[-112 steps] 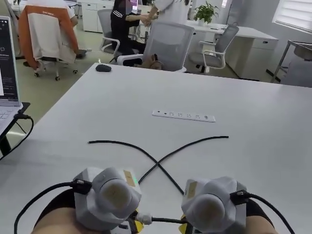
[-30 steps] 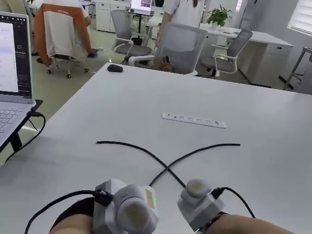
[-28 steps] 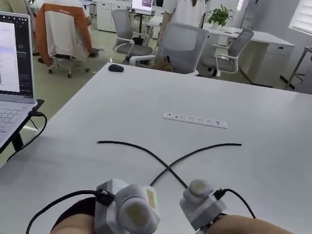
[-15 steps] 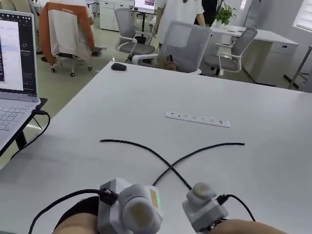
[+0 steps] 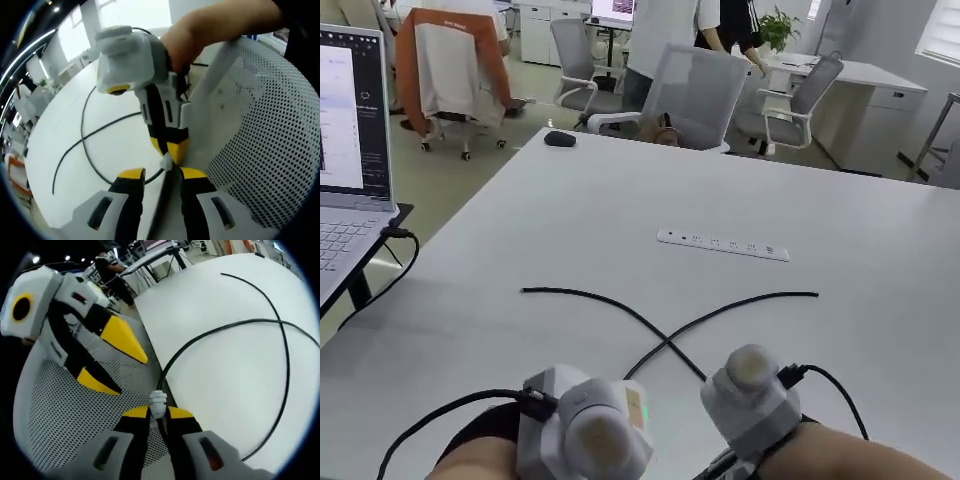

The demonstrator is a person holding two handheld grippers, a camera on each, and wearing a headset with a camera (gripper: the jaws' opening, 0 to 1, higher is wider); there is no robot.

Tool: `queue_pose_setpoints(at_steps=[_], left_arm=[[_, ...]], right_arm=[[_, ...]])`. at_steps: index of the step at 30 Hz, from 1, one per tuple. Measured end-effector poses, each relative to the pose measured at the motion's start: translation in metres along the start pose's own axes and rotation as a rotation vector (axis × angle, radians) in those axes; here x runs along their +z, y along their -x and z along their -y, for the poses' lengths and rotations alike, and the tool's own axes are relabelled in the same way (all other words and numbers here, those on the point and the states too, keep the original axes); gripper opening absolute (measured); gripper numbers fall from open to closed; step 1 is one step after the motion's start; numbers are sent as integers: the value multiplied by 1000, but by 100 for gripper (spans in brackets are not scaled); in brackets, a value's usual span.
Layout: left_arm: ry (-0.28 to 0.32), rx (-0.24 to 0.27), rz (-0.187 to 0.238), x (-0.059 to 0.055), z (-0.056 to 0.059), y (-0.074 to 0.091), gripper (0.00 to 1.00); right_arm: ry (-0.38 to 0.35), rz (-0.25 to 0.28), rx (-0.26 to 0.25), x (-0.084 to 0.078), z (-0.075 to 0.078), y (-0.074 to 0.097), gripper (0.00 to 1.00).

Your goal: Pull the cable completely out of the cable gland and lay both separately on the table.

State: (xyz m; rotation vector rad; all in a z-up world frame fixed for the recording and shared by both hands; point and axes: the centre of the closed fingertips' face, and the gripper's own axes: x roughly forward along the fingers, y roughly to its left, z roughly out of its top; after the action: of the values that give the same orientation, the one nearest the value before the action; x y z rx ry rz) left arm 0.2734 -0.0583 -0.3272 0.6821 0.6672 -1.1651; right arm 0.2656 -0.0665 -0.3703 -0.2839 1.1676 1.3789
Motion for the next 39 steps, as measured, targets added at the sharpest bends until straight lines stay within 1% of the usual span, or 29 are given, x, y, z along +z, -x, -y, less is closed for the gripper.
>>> queue_pose_setpoints(at_steps=[2, 3, 4, 7, 10, 11, 13, 14, 15, 16, 18, 19, 20, 21, 22, 23, 25, 26, 28, 29, 30, 31, 32, 33, 34, 35, 36, 37, 39], left_arm=[[-12, -4, 15, 4, 3, -1, 35], [-28, -8, 21, 6, 5, -1, 36], [-48, -7, 24, 8, 5, -1, 36], [-102, -8, 22, 11, 8, -2, 37], [-132, -21, 39, 15, 12, -4, 38], [-155, -18, 38, 16, 11, -5, 38], [-209, 1, 36, 18, 9, -5, 36], [-214, 3, 35, 18, 10, -5, 34], [-236, 4, 27, 17, 11, -5, 32], [-241, -8, 25, 17, 13, -5, 31], [-262, -4, 27, 16, 13, -6, 28], [-275, -1, 14, 14, 12, -7, 27], [-289, -1, -12, 9, 10, -8, 25], [-300, 0, -34, 5, 9, -9, 21], [-335, 6, -52, 3, 6, -8, 18], [-315, 8, -35, 6, 7, -8, 18], [-320, 14, -31, 7, 6, -8, 18], [-321, 20, -28, 8, 4, -7, 18], [-295, 35, -19, 10, -1, -6, 18], [-272, 39, -15, 9, -3, -6, 18], [-267, 41, -15, 9, -4, -6, 18], [-254, 53, -18, 8, -8, -6, 18], [-246, 65, -23, 6, -11, -6, 18], [-238, 82, -30, 8, -10, -2, 18], [-232, 83, -32, 9, -8, -1, 18], [-221, 82, -23, 10, -7, 1, 18], [-205, 86, -11, 12, -7, 2, 18], [-193, 111, -2, 15, -10, 4, 18], [-181, 123, 6, 18, -12, 6, 18]], right_arm=[[22, 23, -5, 5, -4, 4, 12], [49, 42, -5, 9, -7, 6, 12], [42, 36, -2, 9, -10, 8, 12], [63, 50, -4, 14, -15, 15, 12], [60, 92, 22, 23, -24, 24, 12], [53, 103, 40, 26, -27, 27, 12], [67, 110, 72, 28, -36, 29, 12], [68, 111, 79, 29, -39, 30, 12], [71, 112, 84, 30, -42, 31, 12], [81, 108, 76, 30, -42, 31, 12], [87, 105, 71, 31, -42, 32, 12], [82, 104, 74, 31, -42, 33, 12], [78, 112, 81, 33, -44, 35, 12], [72, 119, 96, 34, -46, 37, 12], [60, 130, 115, 35, -50, 38, 12], [58, 133, 109, 35, -48, 38, 12], [54, 130, 111, 34, -49, 38, 12], [64, 136, 109, 35, -49, 40, 12], [77, 163, 92, 37, -48, 44, 13], [85, 177, 88, 38, -49, 47, 16], [96, 183, 88, 37, -52, 50, 20], [103, 182, 80, 36, -54, 51, 24], [124, 179, 46, 35, -52, 52, 30], [151, 174, 7, 35, -49, 52, 32], [173, 159, -28, 33, -47, 52, 32], [202, 139, -83, 32, -43, 51, 31], [222, 127, -124, 31, -39, 50, 29], [252, 134, -190, 36, -33, 49, 28], [297, 135, -266, 41, -28, 47, 23]])
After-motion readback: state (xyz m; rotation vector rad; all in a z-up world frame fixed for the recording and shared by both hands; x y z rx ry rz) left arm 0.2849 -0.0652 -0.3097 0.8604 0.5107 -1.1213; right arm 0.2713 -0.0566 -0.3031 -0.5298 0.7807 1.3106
